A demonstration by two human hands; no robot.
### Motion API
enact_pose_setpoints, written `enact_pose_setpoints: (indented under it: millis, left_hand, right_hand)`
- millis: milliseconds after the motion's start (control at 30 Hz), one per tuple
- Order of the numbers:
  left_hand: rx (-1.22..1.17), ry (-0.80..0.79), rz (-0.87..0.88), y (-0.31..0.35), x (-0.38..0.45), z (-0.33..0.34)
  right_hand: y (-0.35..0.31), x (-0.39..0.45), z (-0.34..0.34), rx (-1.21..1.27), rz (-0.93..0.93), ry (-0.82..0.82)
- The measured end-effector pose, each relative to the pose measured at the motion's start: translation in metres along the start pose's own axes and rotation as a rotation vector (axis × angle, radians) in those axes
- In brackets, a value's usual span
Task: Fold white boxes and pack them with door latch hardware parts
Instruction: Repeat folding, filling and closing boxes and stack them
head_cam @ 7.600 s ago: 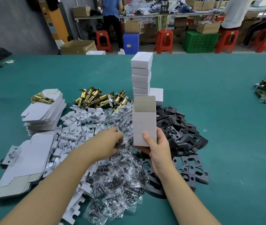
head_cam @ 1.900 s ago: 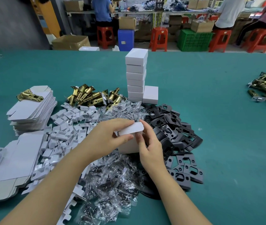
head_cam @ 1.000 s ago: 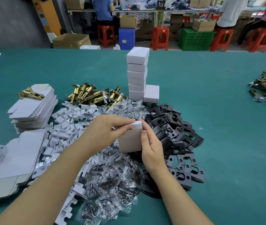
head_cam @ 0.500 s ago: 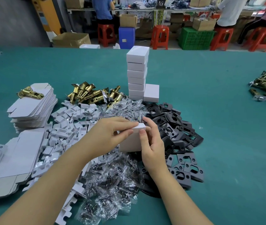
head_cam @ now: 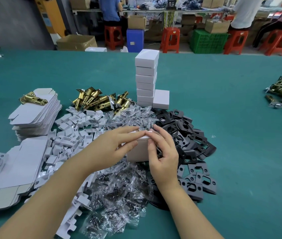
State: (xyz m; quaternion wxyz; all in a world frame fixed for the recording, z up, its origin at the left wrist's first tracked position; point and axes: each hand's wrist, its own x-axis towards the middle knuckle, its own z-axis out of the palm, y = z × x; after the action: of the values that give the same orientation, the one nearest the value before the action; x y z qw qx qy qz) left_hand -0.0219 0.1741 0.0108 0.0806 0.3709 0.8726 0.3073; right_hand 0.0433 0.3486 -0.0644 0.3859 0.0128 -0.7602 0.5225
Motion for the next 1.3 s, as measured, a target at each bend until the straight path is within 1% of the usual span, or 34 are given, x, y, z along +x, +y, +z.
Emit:
enact_pose_setpoints:
  millis: [133, 267, 300, 400, 500, 567, 667, 733, 767, 833, 867, 967, 1000, 1067, 1133, 1167, 1233, 1267, 1300]
  left_hand:
    - [0.134, -0.017, 0.004, 0.001, -0.006, 0.004]
    - [0.263, 0.055, -0.013, 0.003, -0.006, 0.008]
    - [0.238, 0.085, -0.049, 0.001, -0.007, 0.01]
    - [0.01, 0.109, -0.163, -0.004, -0.008, 0.014]
    - [-0.13, 0.133, -0.167, -0.005, -0.008, 0.02]
    - [-0.173, 0.153, -0.175, -0.002, -0.007, 0.023]
    - [-0.292, 0.197, -0.184, 0.002, -0.006, 0.023]
    - [-0.367, 0.25, -0.175, 0.007, -0.007, 0.017]
    - [-0.375, 0.269, -0.151, 0.011, -0.007, 0.014]
    - [-0.302, 0.304, -0.052, 0.024, -0.008, 0.01]
    - [-0.216, 0.332, 0.016, 0.03, -0.008, 0.01]
    - [0.148, 0.478, 0.247, 0.042, -0.004, 0.013]
    - [0.238, 0.509, 0.3, 0.042, -0.001, 0.017]
    - [0.284, 0.506, 0.326, 0.04, 0.008, 0.028]
    - [0.244, 0.488, 0.228, 0.034, 0.018, 0.038]
    - [0.226, 0.506, 0.128, 0.027, 0.023, 0.042]
    - [0.131, 0.565, -0.142, 0.011, 0.03, 0.049]
    - [0.06, 0.58, -0.261, 0.003, 0.032, 0.052]
    - [-0.004, 0.582, -0.343, -0.005, 0.034, 0.056]
  right_hand:
    - [0.001, -0.002, 0.001, -0.001, 0.056, -0.008]
    - [0.0, -0.002, 0.001, 0.016, 0.065, 0.0]
    - [0.0, -0.002, 0.0, 0.017, 0.078, 0.003]
    - [-0.001, -0.001, -0.001, 0.035, 0.112, 0.009]
    - [-0.002, 0.0, -0.002, 0.071, 0.15, 0.01]
    - [-0.004, 0.0, -0.004, 0.088, 0.181, 0.01]
    - [-0.009, 0.002, -0.007, 0.142, 0.186, 0.041]
    - [-0.013, 0.006, -0.013, 0.119, 0.189, 0.095]
    - [-0.015, 0.009, -0.017, 0.098, 0.217, 0.091]
    - [-0.02, 0.016, -0.026, 0.157, 0.371, -0.017]
    - [-0.023, 0.02, -0.03, 0.256, 0.489, -0.078]
    - [-0.032, 0.034, -0.039, 0.563, 0.83, -0.179]
    - [-0.033, 0.038, -0.041, 0.6, 0.898, -0.196]
    - [-0.032, 0.046, -0.042, 0.586, 0.962, -0.204]
    - [-0.026, 0.057, -0.04, 0.56, 0.979, -0.136]
    - [-0.023, 0.064, -0.038, 0.534, 0.974, -0.077]
    - [-0.01, 0.083, -0.037, 0.426, 0.937, 0.024]
    - [-0.002, 0.094, -0.037, 0.37, 0.912, 0.046]
    - [0.007, 0.106, -0.037, 0.329, 0.895, 0.055]
